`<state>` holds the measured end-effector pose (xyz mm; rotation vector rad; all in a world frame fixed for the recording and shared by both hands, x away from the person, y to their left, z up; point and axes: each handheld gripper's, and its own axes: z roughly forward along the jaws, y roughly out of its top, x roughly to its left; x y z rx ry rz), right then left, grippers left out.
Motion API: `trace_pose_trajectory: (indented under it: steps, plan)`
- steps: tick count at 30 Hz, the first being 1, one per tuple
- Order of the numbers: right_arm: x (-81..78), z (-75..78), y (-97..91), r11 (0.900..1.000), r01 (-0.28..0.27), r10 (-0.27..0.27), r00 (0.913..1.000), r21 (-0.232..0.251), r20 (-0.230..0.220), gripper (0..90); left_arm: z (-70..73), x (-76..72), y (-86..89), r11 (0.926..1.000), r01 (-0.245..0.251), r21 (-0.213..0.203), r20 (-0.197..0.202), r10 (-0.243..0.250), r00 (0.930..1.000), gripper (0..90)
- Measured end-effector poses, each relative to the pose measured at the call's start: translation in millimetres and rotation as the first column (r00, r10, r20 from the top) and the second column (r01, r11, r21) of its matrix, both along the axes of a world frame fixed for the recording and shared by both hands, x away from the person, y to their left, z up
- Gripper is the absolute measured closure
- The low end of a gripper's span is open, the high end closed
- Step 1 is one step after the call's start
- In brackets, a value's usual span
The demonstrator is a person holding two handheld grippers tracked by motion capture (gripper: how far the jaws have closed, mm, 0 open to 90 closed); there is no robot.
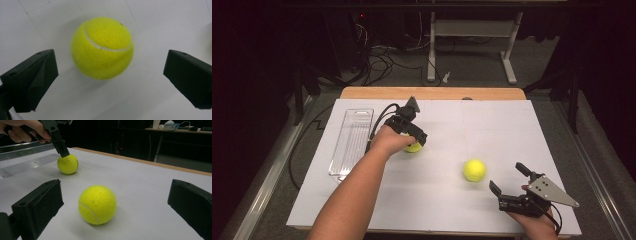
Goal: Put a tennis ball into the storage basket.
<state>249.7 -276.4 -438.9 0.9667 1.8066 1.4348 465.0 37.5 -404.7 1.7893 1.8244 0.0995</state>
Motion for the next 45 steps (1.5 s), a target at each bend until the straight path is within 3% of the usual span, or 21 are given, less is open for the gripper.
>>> trace_pose_trajectory:
  steps: [13, 23, 29, 45]
  plan:
    - [0.0, 0.0, 0.0, 1.0, -0.001, 0.001, 1.0, 0.0, 0.0, 0.4, -20.2, 1.1, 0.5, 0.999, -0.034, -0.029, 0.035, 0.035, 0.9988, 2.7]
    - [0.1, -0.1, -0.3, 1.0, 0.0, 0.0, 1.0, 0.001, -0.001, 0.4, -27.5, 0.7, 1.9, 0.996, -0.056, -0.069, 0.057, 0.06, 0.9965, 15.9]
    - [0.0, -0.1, -0.5, 1.0, 0.002, -0.002, 1.0, 0.003, -0.001, 0.4, -29.1, 0.2, 2.3, 0.9961, -0.053, -0.071, 0.06, 0.057, 0.9966, 24.7]
    - [0.0, -0.4, 0.8, 1.0, 0.0, 0.0, 1.0, 0.0, -0.002, 0.4, -30.6, -5.1, 2.2, 0.9987, -0.021, -0.045, 0.061, 0.024, 0.9978, 25.8]
